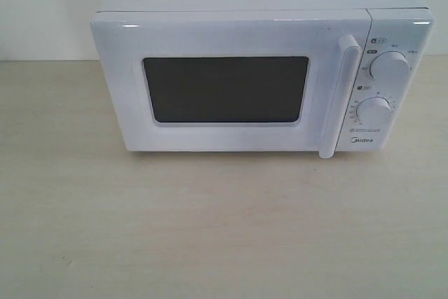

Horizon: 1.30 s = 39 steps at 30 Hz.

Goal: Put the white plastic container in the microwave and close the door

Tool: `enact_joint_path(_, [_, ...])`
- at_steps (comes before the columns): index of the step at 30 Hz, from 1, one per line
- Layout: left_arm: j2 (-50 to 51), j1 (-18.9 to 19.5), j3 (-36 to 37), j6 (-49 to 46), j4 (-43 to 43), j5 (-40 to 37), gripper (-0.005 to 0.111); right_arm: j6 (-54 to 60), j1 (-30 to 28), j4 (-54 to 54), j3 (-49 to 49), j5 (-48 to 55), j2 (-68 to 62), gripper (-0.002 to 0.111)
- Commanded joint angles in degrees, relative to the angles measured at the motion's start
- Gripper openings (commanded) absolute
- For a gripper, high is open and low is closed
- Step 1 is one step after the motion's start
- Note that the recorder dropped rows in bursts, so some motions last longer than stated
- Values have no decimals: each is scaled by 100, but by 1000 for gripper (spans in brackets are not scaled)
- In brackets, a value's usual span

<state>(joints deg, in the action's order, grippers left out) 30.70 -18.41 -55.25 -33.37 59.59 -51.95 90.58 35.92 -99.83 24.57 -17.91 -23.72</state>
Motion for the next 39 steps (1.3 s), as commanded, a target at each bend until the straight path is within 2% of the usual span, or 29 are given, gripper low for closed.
enact_joint_path(1, [-44, -21, 34, 45, 113, 140, 4, -17, 4, -11, -24, -27, 23, 0])
enact_joint_path(11, [-74, -21, -132, -114, -75, 140, 4, -7, 4, -11, -24, -28, 23, 0])
enact_joint_path(14, [-209, -21, -477, -447, -772, 151, 4, -15, 4, -11, -24, -28, 23, 0])
enact_joint_path(17, [-420, -21, -677, -533, -1593, 483, 4, -15, 4, -11, -24, -28, 23, 0])
enact_joint_path(22, [-1044, 266, -475, 759, -3411, 1412, 4, -15, 4, -11, -24, -28, 23, 0])
enact_joint_path(23, [-1344, 402, -286, 1297, -4397, 1446, 4, -15, 4, -11, -24, -28, 23, 0])
enact_joint_path(25, [-1758, 696, 188, 1668, -5448, 1462, 4, -15, 4, -11, -24, -28, 23, 0])
enact_joint_path(26, [-1900, 795, 422, 1720, -5652, 1522, 4, -15, 4, -11, -24, -28, 23, 0])
enact_joint_path(27, [-2165, 943, 989, 1752, -5891, 1781, 4, -15, 4, -11, -24, -28, 23, 0])
enact_joint_path(28, [-2317, 1021, 1310, 1752, -5959, 1962, 4, -15, 4, -11, -24, -28, 23, 0])
enact_joint_path(30, [-2806, 1259, 2532, 1831, -5959, 2798, 4, -15, 4, -11, -24, -28, 23, 0])
enact_joint_path(34, [-3070, 1334, 4172, 2615, -5959, 4111, 4, -15, 4, -11, -24, -28, 23, 0])
enact_joint_path(39, [-3070, 1397, 5077, 2615, -5881, 4166, 4, -17, 4, -11, -24, -16, 23, 0])
